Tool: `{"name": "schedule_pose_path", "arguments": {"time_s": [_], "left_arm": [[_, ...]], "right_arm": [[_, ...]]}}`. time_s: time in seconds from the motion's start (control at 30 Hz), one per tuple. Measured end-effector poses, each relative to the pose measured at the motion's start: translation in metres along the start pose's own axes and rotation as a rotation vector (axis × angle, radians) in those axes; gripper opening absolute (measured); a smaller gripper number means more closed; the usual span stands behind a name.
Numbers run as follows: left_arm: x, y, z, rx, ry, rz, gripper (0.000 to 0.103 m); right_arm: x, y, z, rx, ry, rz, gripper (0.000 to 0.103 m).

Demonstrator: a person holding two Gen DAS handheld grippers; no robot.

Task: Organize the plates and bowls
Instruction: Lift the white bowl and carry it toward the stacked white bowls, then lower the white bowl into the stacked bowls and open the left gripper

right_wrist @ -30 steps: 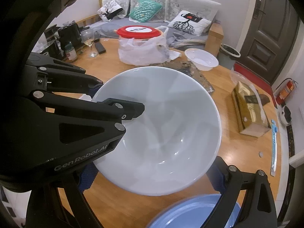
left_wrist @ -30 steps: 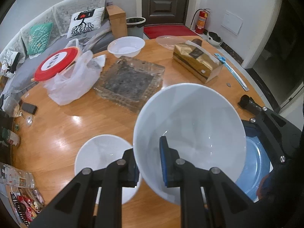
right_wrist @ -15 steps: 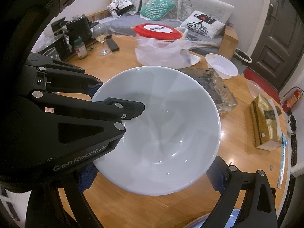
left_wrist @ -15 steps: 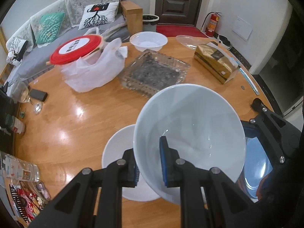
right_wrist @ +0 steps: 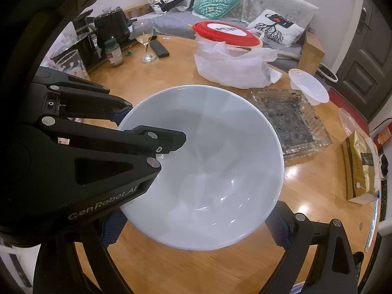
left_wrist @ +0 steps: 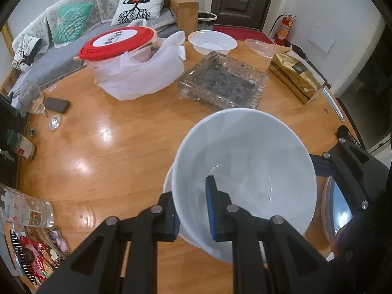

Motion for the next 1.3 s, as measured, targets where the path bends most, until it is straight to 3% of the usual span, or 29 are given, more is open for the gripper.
{"name": "schedule_pose_path", "arguments": {"time_s": [0.47, 1.3], "left_arm": [[-0.006, 0.017, -0.008, 0.03, 0.004, 0.012, 0.014], [-0.013, 0.022, -0.024, 0.019, 0.033, 0.015, 0.014]], "right_arm": [[0.002, 0.009, -0.015, -0.004, 0.042, 0.015, 0.093], [-0.001, 0.01, -0.017, 0.001, 0.06, 0.021, 0.095]]}}
Point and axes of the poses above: each gripper's, at about its wrist camera, not at the fingertips, and z roughly against the way its jaws point, y to its left, x to its top, the point moved 4 cm from there along -z, roughly the way its jaws point, and after that the axes turned 1 degree about -x, right-handed, at the moved point
